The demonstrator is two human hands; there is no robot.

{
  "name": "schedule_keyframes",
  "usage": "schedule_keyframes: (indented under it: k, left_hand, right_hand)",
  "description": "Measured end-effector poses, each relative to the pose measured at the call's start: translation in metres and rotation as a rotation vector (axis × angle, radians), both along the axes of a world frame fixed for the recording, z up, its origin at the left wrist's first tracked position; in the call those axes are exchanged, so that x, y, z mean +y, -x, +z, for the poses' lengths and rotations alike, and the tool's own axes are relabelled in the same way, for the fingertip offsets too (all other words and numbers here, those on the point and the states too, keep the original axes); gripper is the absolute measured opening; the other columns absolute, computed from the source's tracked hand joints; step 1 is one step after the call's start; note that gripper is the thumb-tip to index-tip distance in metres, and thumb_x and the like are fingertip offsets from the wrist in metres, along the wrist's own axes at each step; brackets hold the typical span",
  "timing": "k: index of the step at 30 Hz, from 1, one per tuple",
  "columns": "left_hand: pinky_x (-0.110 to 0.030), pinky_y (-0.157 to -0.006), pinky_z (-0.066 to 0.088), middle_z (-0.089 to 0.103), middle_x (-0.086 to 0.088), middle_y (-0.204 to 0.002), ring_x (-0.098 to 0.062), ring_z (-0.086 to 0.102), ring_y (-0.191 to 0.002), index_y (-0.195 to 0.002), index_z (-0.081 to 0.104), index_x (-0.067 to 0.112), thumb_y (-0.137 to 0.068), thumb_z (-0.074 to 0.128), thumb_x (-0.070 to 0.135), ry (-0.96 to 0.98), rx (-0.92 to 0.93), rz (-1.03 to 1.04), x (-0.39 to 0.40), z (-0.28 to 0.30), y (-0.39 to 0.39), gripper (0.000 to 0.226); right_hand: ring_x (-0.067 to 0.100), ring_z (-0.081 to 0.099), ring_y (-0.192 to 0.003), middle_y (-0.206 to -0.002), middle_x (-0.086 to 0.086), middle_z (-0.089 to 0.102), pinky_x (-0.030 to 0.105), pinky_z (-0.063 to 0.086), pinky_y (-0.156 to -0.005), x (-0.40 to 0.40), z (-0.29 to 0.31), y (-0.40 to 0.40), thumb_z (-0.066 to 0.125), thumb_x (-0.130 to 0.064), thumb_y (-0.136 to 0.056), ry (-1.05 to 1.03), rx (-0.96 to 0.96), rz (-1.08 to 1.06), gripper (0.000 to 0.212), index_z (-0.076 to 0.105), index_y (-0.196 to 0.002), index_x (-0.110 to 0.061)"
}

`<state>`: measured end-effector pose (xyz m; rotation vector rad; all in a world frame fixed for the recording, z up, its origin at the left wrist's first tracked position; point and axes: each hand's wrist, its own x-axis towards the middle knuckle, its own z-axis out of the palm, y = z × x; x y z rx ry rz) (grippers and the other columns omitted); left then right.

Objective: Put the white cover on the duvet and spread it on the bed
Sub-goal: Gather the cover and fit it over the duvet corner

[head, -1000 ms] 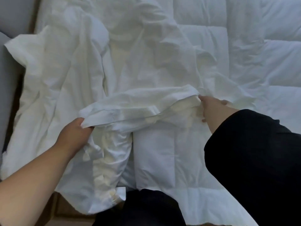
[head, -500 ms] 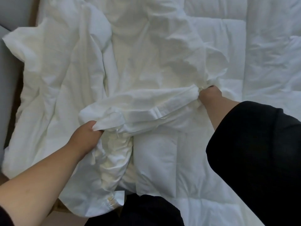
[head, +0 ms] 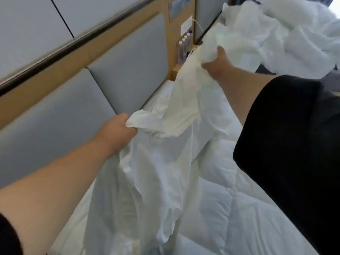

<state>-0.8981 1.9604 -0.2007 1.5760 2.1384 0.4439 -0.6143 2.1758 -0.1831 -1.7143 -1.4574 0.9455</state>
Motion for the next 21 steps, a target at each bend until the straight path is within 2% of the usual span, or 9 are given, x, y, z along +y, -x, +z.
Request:
schedule_keyframes:
  k: [4, 6, 7, 9, 11, 13, 17, 19, 21]
  left_hand:
    - [-0.029, -0.062, 0.038, 0.059, -0.008, -0.1, -0.028, 0.056, -0.089, -0.101, 0.054, 0.017, -0.081, 0.06, 0.008, 0.192, 0.019, -0.048, 0.0, 0.001, -0.004, 0.022]
    - [-0.028, -0.061, 0.04, 0.054, -0.009, -0.101, -0.025, 0.053, -0.084, -0.093, 0.049, 0.018, -0.081, 0.056, 0.008, 0.294, -0.059, 0.001, -0.015, -0.019, -0.008, 0.018]
    - [-0.028, -0.064, 0.044, 0.052, -0.008, -0.101, -0.024, 0.053, -0.083, -0.092, 0.046, 0.018, -0.08, 0.053, 0.008, 0.341, -0.111, 0.046, -0.025, -0.031, -0.008, 0.018]
    - [-0.031, -0.076, 0.052, 0.052, -0.005, -0.105, -0.025, 0.055, -0.088, -0.106, 0.048, 0.017, -0.079, 0.049, 0.008, 0.448, -0.194, 0.116, -0.046, -0.052, -0.01, 0.029]
    - [-0.036, -0.087, 0.054, 0.054, -0.004, -0.117, -0.026, 0.057, -0.098, -0.122, 0.049, 0.014, -0.079, 0.05, 0.008, 0.566, -0.197, 0.099, -0.065, -0.071, -0.01, 0.044]
    - [-0.039, -0.089, 0.054, 0.057, -0.006, -0.119, -0.028, 0.058, -0.1, -0.124, 0.051, 0.011, -0.074, 0.052, 0.008, 0.63, -0.214, 0.095, -0.08, -0.082, -0.009, 0.05]
    - [-0.036, -0.072, 0.047, 0.06, -0.012, -0.101, -0.027, 0.055, -0.083, -0.111, 0.06, 0.01, -0.054, 0.048, 0.009, 0.628, -0.392, 0.106, -0.102, -0.086, -0.014, 0.058]
    - [-0.036, -0.07, 0.046, 0.06, -0.017, -0.1, -0.027, 0.054, -0.082, -0.11, 0.059, 0.008, -0.053, 0.049, 0.008, 0.554, -0.492, 0.108, -0.112, -0.076, -0.018, 0.058]
    - [-0.037, -0.072, 0.047, 0.061, -0.02, -0.109, -0.032, 0.058, -0.087, -0.109, 0.058, 0.01, -0.055, 0.053, 0.008, 0.475, -0.583, 0.137, -0.119, -0.061, -0.019, 0.054]
  right_hand:
    - [0.031, 0.054, -0.126, -0.138, 0.009, 0.055, 0.036, 0.045, -0.1, -0.06, -0.048, 0.056, 0.065, -0.038, -0.091, 0.125, 0.032, 0.012, 0.064, 0.043, -0.147, -0.016]
    - [0.026, 0.062, -0.111, -0.117, 0.006, 0.067, 0.035, 0.048, -0.093, -0.132, -0.092, 0.089, 0.06, -0.042, -0.094, 0.166, 0.12, 0.0, 0.038, 0.063, -0.118, -0.013]
    - [0.021, 0.063, -0.098, -0.102, 0.003, 0.068, 0.034, 0.047, -0.086, -0.169, -0.111, 0.104, 0.055, -0.04, -0.097, 0.141, 0.168, -0.009, 0.026, 0.064, -0.101, -0.016]
    - [0.012, 0.056, -0.077, -0.082, -0.006, 0.06, 0.031, 0.044, -0.072, -0.245, -0.14, 0.126, 0.049, -0.036, -0.101, 0.159, 0.263, 0.019, 0.026, 0.055, -0.081, -0.022]
    - [0.009, 0.056, -0.077, -0.081, -0.007, 0.059, 0.027, 0.045, -0.07, -0.315, -0.17, 0.139, 0.047, -0.039, -0.102, 0.262, 0.335, 0.089, 0.027, 0.054, -0.08, -0.024]
    - [0.008, 0.057, -0.079, -0.084, -0.01, 0.06, 0.028, 0.046, -0.075, -0.362, -0.19, 0.144, 0.048, -0.043, -0.1, 0.35, 0.354, 0.185, 0.023, 0.056, -0.085, -0.027]
    - [-0.004, 0.056, -0.085, -0.092, -0.019, 0.059, 0.022, 0.046, -0.077, -0.41, -0.198, 0.143, 0.054, -0.053, -0.094, 0.47, 0.333, 0.365, 0.014, 0.053, -0.093, -0.039]
    - [0.0, 0.06, -0.096, -0.104, -0.018, 0.062, 0.027, 0.052, -0.084, -0.421, -0.19, 0.138, 0.055, -0.062, -0.088, 0.379, 0.304, 0.326, 0.029, 0.055, -0.104, -0.038]
    - [0.001, 0.058, -0.097, -0.107, -0.018, 0.059, 0.023, 0.05, -0.086, -0.427, -0.179, 0.133, 0.054, -0.069, -0.08, 0.223, 0.268, 0.247, 0.047, 0.055, -0.111, -0.034]
